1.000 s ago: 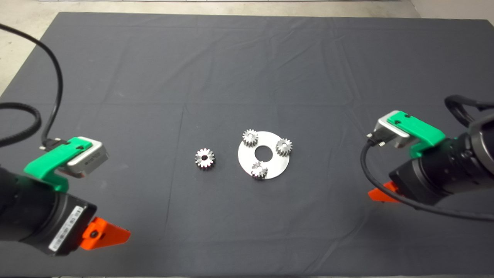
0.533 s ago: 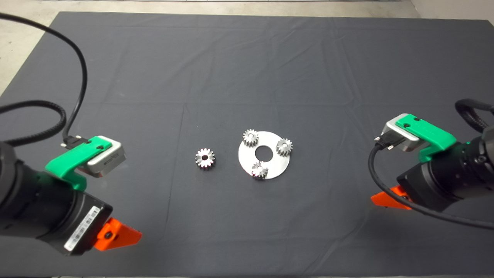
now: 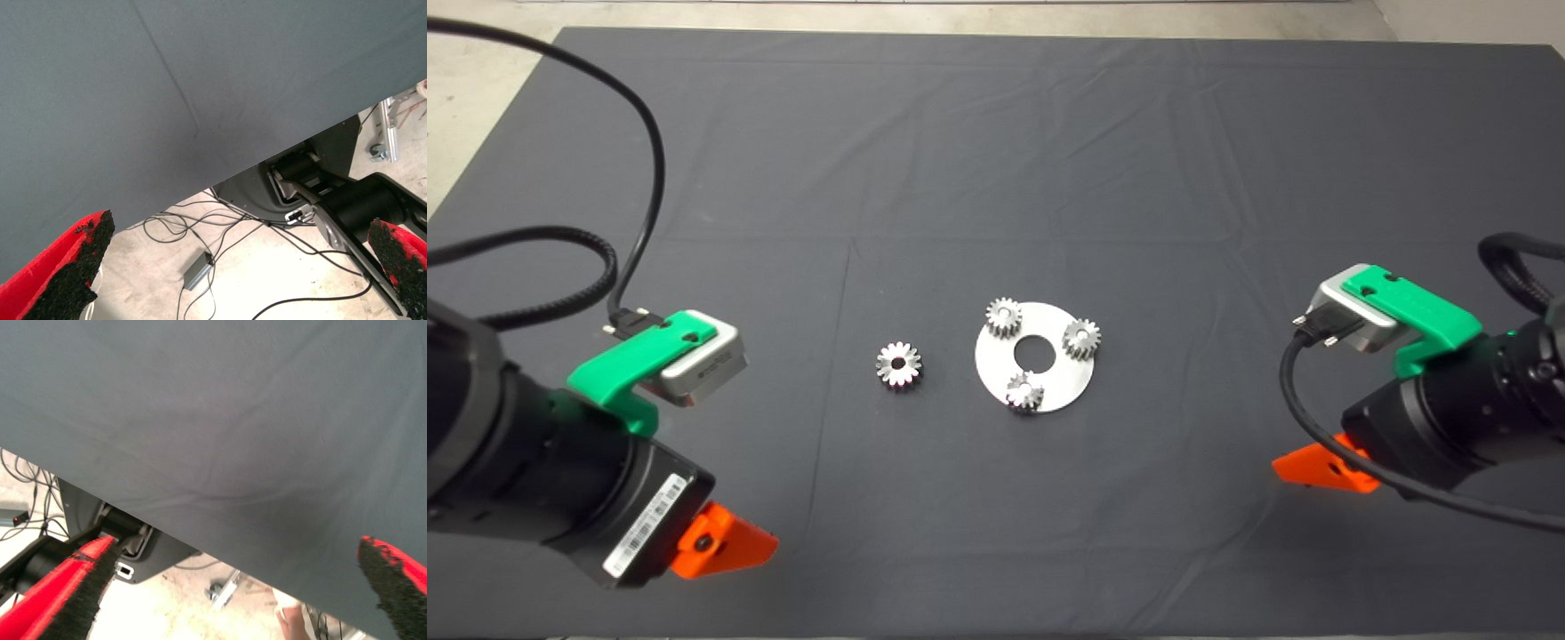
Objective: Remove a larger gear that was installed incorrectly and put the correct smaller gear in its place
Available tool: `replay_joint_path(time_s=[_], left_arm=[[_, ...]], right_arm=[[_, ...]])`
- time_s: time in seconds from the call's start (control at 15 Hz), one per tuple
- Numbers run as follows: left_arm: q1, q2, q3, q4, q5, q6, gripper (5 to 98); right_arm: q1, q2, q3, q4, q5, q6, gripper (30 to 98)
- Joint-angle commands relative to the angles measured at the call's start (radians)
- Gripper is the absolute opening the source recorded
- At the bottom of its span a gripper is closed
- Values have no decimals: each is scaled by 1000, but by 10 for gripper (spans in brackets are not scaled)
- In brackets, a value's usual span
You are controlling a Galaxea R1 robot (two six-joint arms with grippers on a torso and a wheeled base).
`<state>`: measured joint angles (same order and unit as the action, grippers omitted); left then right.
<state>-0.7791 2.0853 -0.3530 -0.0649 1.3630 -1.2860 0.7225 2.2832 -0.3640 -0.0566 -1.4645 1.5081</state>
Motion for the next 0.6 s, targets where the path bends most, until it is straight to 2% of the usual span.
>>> replay_joint_path(time_s=[0.0,0.13,0.53], left_arm=[[-14,-20,4,-21,-7,4,976],[-14,-44,0,-21,-9,4,976],[-14,-55,7,-21,-19,4,976]], right_arm=[[63,-14,8,31,10,-5,957],[63,-23,7,31,1,-6,970],[64,-18,12,31,6,-8,970]])
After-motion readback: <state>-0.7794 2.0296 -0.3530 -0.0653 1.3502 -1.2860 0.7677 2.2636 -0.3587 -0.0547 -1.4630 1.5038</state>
